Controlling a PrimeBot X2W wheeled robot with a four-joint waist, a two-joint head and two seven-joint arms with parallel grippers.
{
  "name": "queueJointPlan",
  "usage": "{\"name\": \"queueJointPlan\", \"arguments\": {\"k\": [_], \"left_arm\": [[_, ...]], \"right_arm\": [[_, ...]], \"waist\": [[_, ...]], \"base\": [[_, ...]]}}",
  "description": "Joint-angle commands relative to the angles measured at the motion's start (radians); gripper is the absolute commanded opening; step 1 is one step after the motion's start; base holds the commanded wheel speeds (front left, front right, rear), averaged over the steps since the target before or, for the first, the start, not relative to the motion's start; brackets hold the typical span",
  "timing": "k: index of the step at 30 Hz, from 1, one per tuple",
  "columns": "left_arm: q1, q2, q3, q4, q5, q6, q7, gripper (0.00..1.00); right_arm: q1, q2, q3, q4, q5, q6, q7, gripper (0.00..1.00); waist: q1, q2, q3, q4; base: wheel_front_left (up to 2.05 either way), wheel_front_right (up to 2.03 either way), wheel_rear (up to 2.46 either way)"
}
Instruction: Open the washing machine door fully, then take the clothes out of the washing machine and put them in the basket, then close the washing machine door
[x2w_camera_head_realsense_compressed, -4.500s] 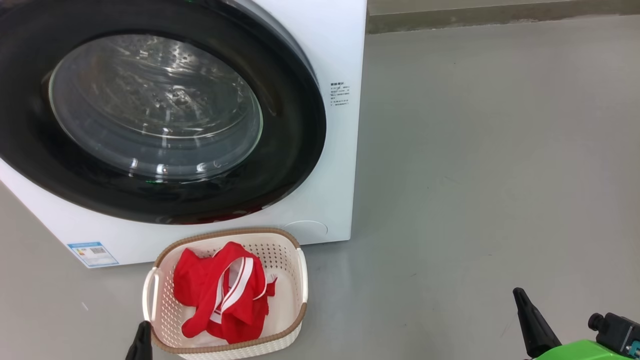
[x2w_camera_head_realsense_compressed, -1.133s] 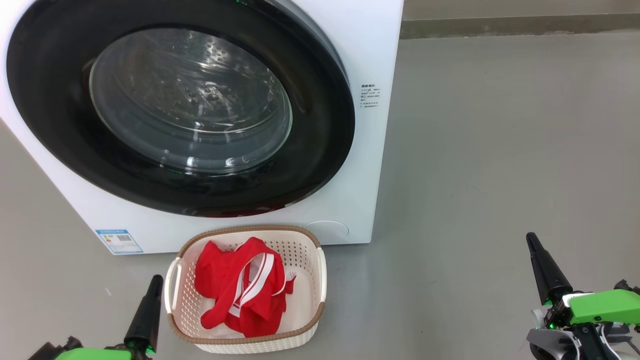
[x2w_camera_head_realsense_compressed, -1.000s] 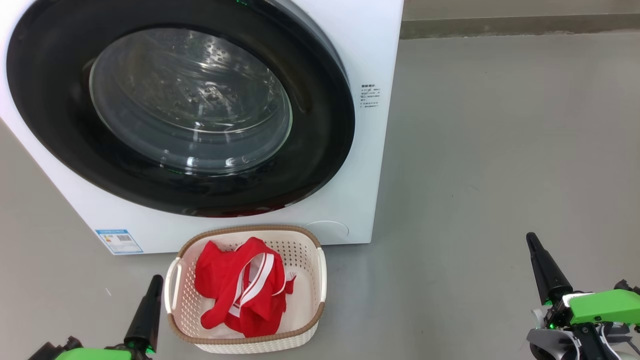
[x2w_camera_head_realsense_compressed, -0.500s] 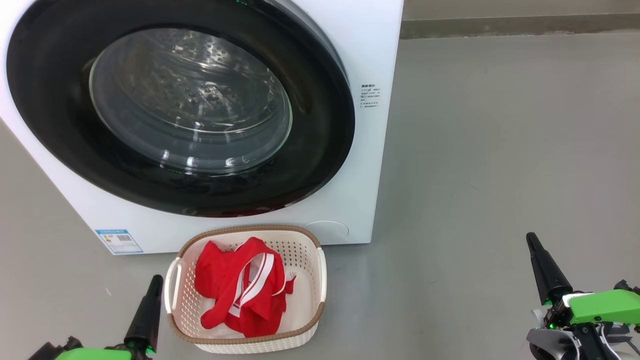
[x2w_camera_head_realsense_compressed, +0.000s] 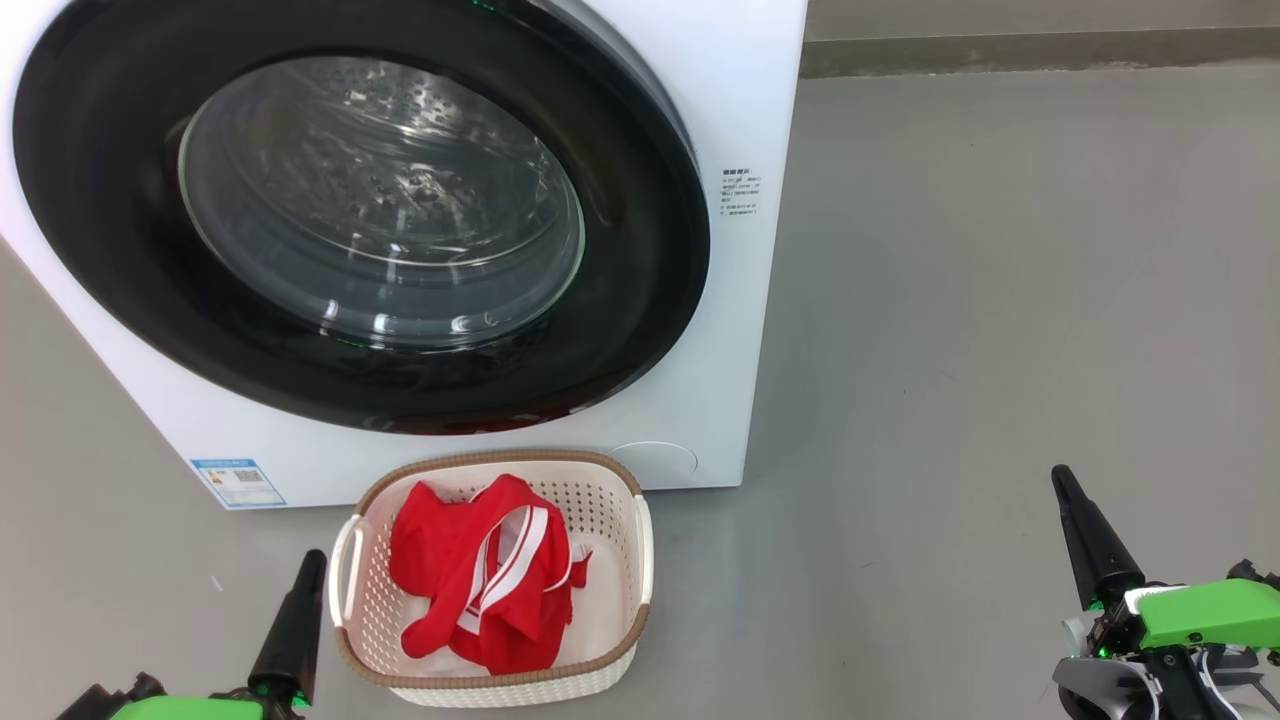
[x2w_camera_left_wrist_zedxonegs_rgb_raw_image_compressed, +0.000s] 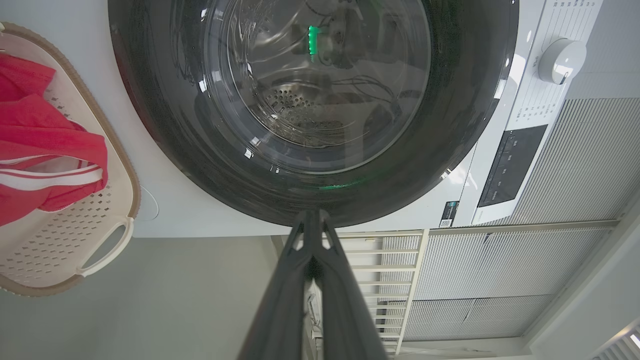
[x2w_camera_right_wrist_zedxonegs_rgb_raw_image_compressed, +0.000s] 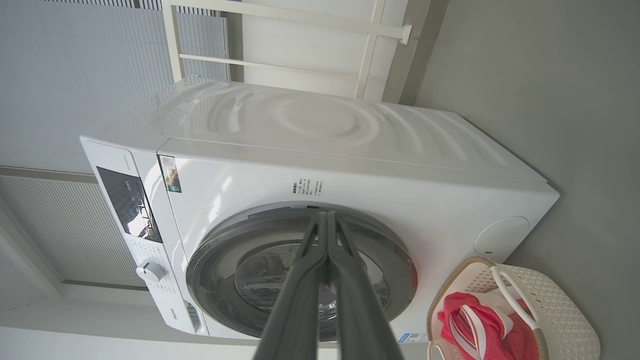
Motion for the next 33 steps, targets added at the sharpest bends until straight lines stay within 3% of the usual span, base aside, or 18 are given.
{"name": "queueJointPlan", "arguments": {"k": [1,33], "left_arm": [[-0.041,0.012,0.027,-0.021,-0.007,-0.007,0.005,0.0],[-0.041,0.012,0.027,-0.021,-0.007,-0.007,0.005,0.0]], "right_arm": [[-0.042,-0.006,0.014,-0.029,0.0,-0.001,0.004,0.0],[-0.042,-0.005,0.012,-0.029,-0.001,-0.001,0.005,0.0]], "waist": [[0.0,0.0,0.0,0.0],[0.0,0.0,0.0,0.0]], "base": [[0.0,0.0,0.0],[0.0,0.0,0.0]]}}
